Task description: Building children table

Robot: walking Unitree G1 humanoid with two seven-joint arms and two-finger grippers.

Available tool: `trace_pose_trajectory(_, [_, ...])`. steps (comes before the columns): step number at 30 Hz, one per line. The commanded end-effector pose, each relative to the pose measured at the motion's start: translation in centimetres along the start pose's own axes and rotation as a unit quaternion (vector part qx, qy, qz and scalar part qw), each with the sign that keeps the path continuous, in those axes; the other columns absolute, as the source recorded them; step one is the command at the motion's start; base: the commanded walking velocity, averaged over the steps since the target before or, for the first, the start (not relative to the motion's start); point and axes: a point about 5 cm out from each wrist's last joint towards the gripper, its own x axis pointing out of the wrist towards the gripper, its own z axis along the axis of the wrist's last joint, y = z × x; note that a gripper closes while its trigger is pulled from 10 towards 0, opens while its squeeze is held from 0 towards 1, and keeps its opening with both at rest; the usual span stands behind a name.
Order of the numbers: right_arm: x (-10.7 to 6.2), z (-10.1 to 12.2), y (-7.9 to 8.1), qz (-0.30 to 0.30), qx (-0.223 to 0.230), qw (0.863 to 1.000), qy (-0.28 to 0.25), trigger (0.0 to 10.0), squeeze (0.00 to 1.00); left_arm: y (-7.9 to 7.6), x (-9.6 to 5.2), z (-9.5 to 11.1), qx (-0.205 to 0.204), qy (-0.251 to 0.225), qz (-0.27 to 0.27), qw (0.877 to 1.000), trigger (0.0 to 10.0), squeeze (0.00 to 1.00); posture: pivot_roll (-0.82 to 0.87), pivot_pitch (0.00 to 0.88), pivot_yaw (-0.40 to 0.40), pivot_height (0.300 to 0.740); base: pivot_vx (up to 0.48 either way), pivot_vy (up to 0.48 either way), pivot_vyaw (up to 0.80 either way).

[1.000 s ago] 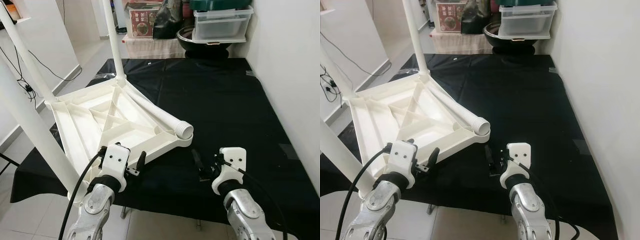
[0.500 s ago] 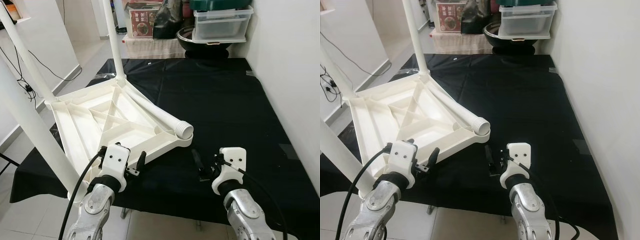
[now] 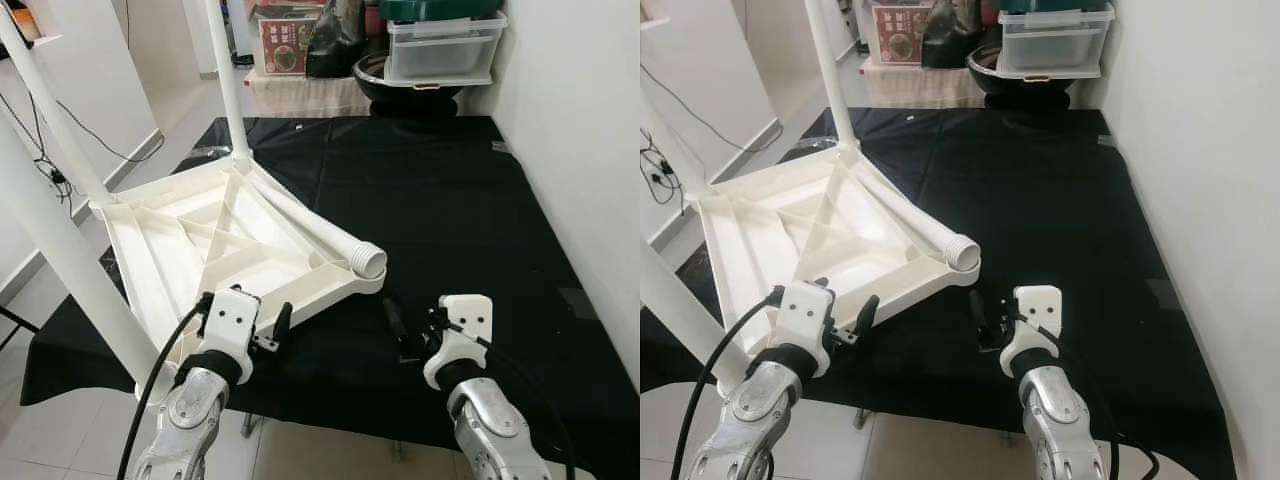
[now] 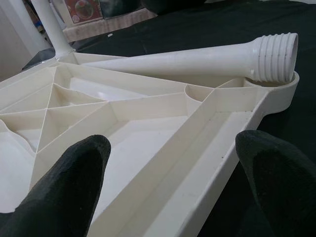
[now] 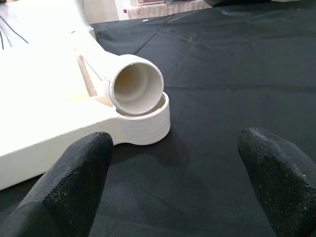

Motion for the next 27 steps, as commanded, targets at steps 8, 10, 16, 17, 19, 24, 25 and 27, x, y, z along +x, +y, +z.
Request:
trace_pose_trajectory(8, [0.48, 1.75, 0.73, -0.013, -0.061, 0.998, -0.016, 10.0, 0.0, 2.33, -0.38, -0.68, -0.035, 0.057, 0.072, 0.995, 10.0, 0.0, -0.08, 0.084, 0.049, 0.74, 0.0, 0.0, 0.0])
trace_pose_trajectory(10, [0.48, 1.75, 0.75, -0.013, -0.062, 0.998, -0.016, 10.0, 0.0, 2.36, -0.43, -0.68, -0.035, 0.056, 0.074, 0.995, 10.0, 0.0, -0.08, 0.086, 0.048, 0.74, 0.0, 0.0, 0.0])
trace_pose_trajectory(16, [0.38, 1.83, 0.82, -0.011, -0.059, 0.998, -0.02, 10.0, 0.0, 2.33, -0.57, -0.74, -0.042, 0.055, 0.081, 0.994, 10.0, 0.0, -0.07, 0.087, 0.039, 0.74, 0.0, 0.0, 0.0])
trace_pose_trajectory(17, [0.38, 1.83, 0.82, -0.011, -0.059, 0.998, -0.02, 10.0, 0.0, 2.33, -0.57, -0.74, -0.042, 0.055, 0.081, 0.994, 10.0, 0.0, -0.07, 0.087, 0.039, 0.74, 0.0, 0.0, 0.0])
trace_pose_trajectory(19, [0.37, 1.8, 0.81, -0.011, -0.059, 0.998, -0.018, 10.0, 0.0, 2.35, -0.62, -0.77, -0.044, 0.055, 0.084, 0.994, 10.0, 0.0, -0.07, 0.088, 0.037, 0.74, 0.0, 0.0, 0.0])
trace_pose_trajectory(24, [0.36, 1.79, 0.76, -0.01, -0.059, 0.998, -0.015, 10.0, 0.0, 2.29, -0.63, -0.79, -0.047, 0.055, 0.087, 0.994, 10.0, 0.0, -0.07, 0.088, 0.032, 0.74, 0.0, 0.0, 0.0])
trace_pose_trajectory(25, [0.36, 1.79, 0.76, -0.01, -0.059, 0.998, -0.015, 10.0, 0.0, 2.29, -0.63, -0.79, -0.047, 0.055, 0.087, 0.994, 10.0, 0.0, -0.07, 0.088, 0.032, 0.74, 0.0, 0.0, 0.0])
trace_pose_trajectory(27, [0.32, 1.86, 0.84, -0.007, -0.056, 0.998, -0.017, 10.0, 0.0, 2.28, -0.65, -0.83, -0.048, 0.056, 0.086, 0.994, 10.0, 0.0, -0.07, 0.09, 0.035, 0.74, 0.0, 0.0, 0.0])
